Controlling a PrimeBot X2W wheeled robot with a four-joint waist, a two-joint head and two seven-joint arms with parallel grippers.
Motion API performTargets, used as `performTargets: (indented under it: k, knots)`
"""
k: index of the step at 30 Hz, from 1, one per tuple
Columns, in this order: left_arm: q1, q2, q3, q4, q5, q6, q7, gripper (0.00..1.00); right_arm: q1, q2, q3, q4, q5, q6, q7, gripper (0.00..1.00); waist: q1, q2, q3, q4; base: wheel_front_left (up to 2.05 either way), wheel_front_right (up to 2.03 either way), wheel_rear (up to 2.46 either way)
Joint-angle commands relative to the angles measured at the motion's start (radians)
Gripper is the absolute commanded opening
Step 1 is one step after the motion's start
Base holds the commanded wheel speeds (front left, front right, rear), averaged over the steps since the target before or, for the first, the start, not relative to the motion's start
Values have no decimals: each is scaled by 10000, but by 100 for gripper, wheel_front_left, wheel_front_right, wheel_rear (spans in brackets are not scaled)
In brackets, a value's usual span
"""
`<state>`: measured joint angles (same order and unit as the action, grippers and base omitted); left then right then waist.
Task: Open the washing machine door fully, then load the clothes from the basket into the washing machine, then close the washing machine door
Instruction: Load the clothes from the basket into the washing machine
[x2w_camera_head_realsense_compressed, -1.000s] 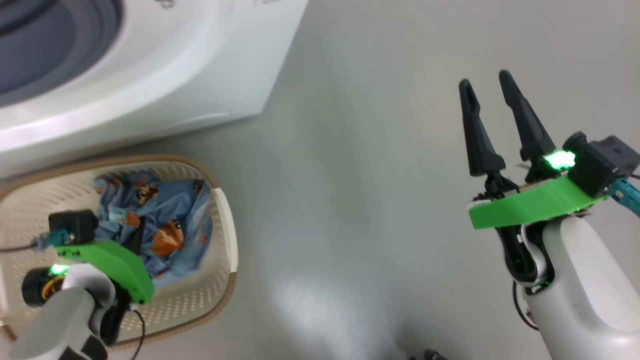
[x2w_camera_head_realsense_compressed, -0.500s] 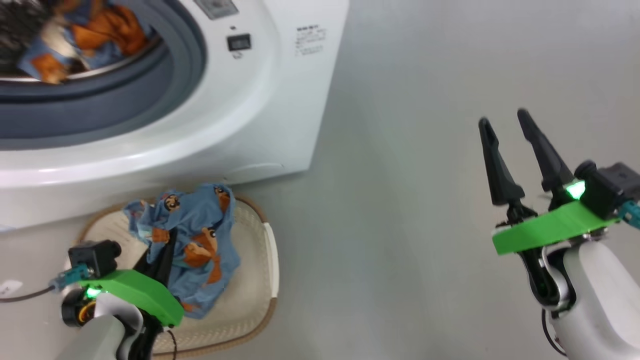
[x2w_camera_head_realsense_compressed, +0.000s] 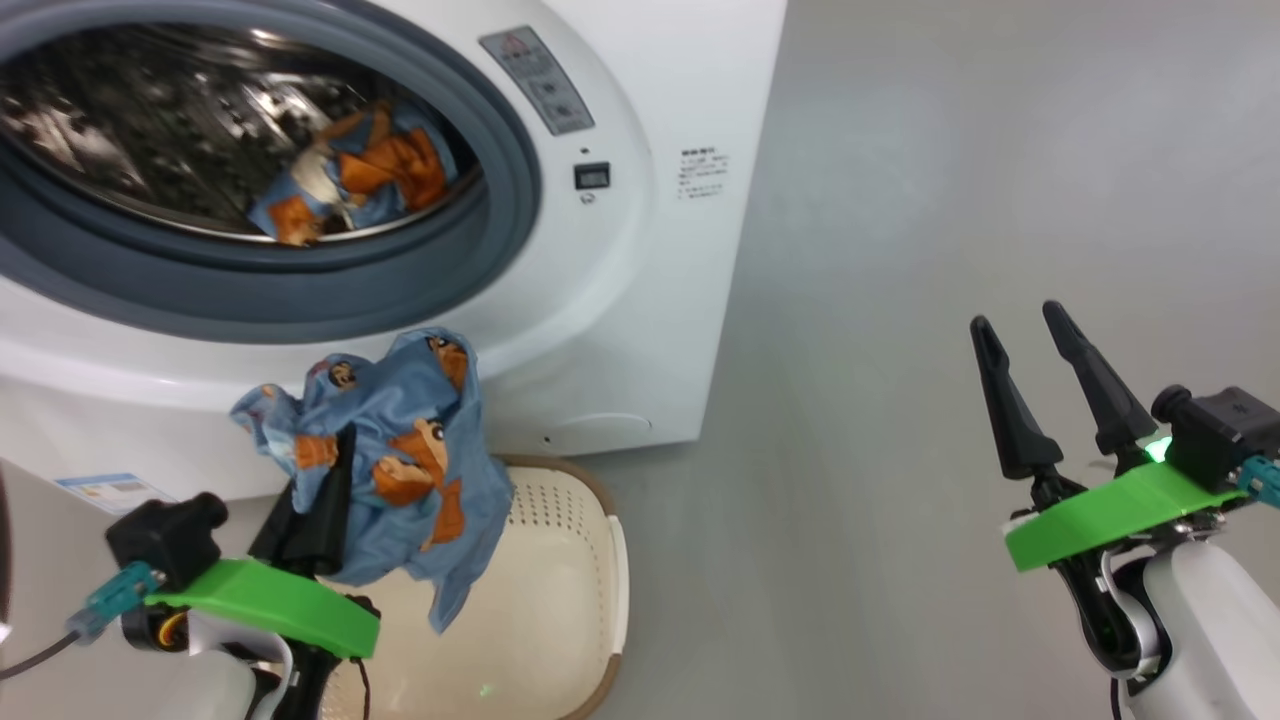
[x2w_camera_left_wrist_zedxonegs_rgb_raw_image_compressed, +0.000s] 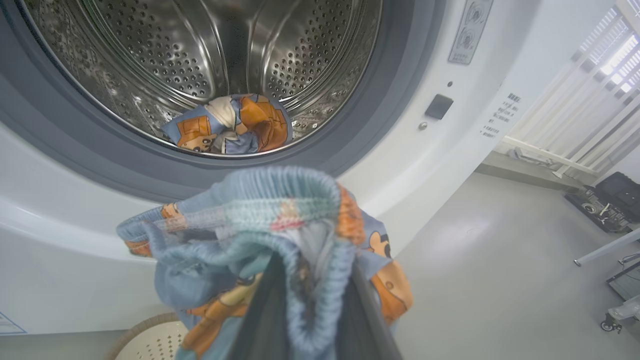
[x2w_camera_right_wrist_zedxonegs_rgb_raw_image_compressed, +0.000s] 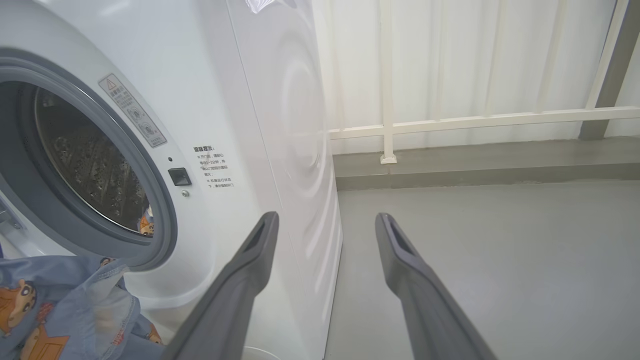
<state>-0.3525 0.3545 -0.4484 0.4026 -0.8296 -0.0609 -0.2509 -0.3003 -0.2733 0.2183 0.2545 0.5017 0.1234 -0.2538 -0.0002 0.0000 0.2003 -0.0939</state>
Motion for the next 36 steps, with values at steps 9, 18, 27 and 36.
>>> performTargets:
  k: [9, 18, 27, 36]
  knots:
    - [867, 40, 1624, -2317, 1541, 293, -108, 0, 505, -434, 127, -210, 180, 73, -80, 100, 2, 0, -869, 416, 0, 0, 0]
    - [1363, 66, 1889, -2661, 2215, 663, -108, 0, 685, -542, 99, -296, 225, 73, -80, 100, 2, 0, -1050, 346, 0, 0, 0]
    - [1328, 85, 1958, -2684, 2303, 772, -108, 0, 681, -535, 98, -374, 166, 73, -80, 100, 2, 0, -915, 279, 0, 0, 0]
    - [438, 68, 2425, -2915, 2431, 700, -108, 0, 558, -557, 108, -550, -1, 73, -80, 100, 2, 0, -362, 101, 0, 0, 0]
